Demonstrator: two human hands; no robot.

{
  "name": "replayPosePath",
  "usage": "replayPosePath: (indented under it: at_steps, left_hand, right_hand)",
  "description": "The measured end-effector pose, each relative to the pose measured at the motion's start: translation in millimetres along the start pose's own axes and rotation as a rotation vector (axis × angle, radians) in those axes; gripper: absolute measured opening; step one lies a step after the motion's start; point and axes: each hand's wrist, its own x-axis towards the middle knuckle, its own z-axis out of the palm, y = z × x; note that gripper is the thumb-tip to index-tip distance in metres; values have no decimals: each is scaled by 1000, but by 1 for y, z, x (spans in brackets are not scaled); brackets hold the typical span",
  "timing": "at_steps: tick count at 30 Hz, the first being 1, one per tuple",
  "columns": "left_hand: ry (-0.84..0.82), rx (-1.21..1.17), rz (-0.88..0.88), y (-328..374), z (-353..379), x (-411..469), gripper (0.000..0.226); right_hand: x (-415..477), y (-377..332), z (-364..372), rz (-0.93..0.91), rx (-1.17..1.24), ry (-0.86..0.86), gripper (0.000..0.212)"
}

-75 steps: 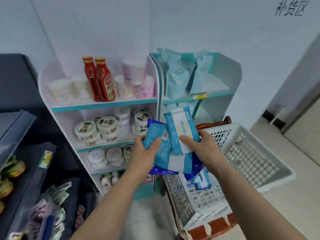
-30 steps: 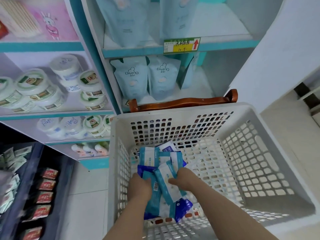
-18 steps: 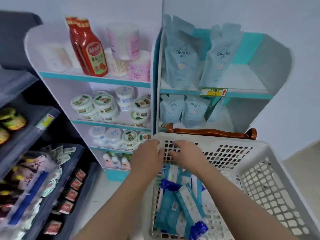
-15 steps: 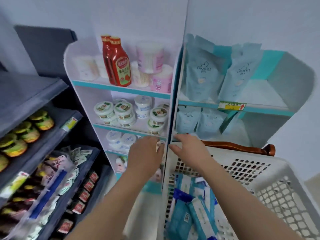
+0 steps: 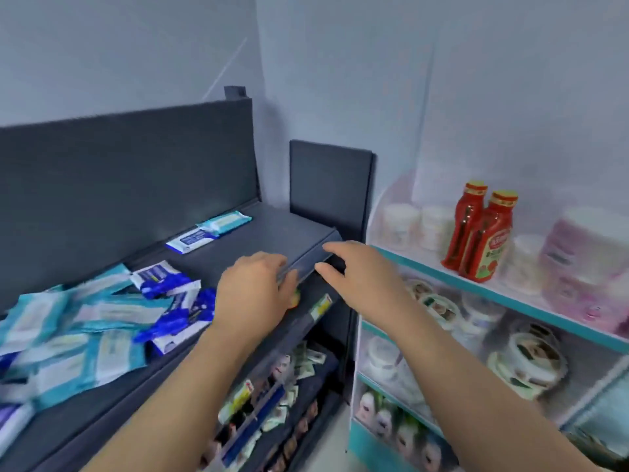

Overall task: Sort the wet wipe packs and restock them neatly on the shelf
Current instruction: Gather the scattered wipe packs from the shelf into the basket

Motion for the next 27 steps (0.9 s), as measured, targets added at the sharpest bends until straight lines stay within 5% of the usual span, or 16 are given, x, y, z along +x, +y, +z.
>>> replayPosePath:
  at_steps: [11, 27]
  left_hand:
    - [-44, 60, -416, -167, 32, 99, 33]
    - [-189, 55, -812, -264, 130, 188, 35]
  right_hand:
    - [179, -58, 115, -114, 91, -225, 46]
    - [364, -34, 249, -436, -79, -544, 41]
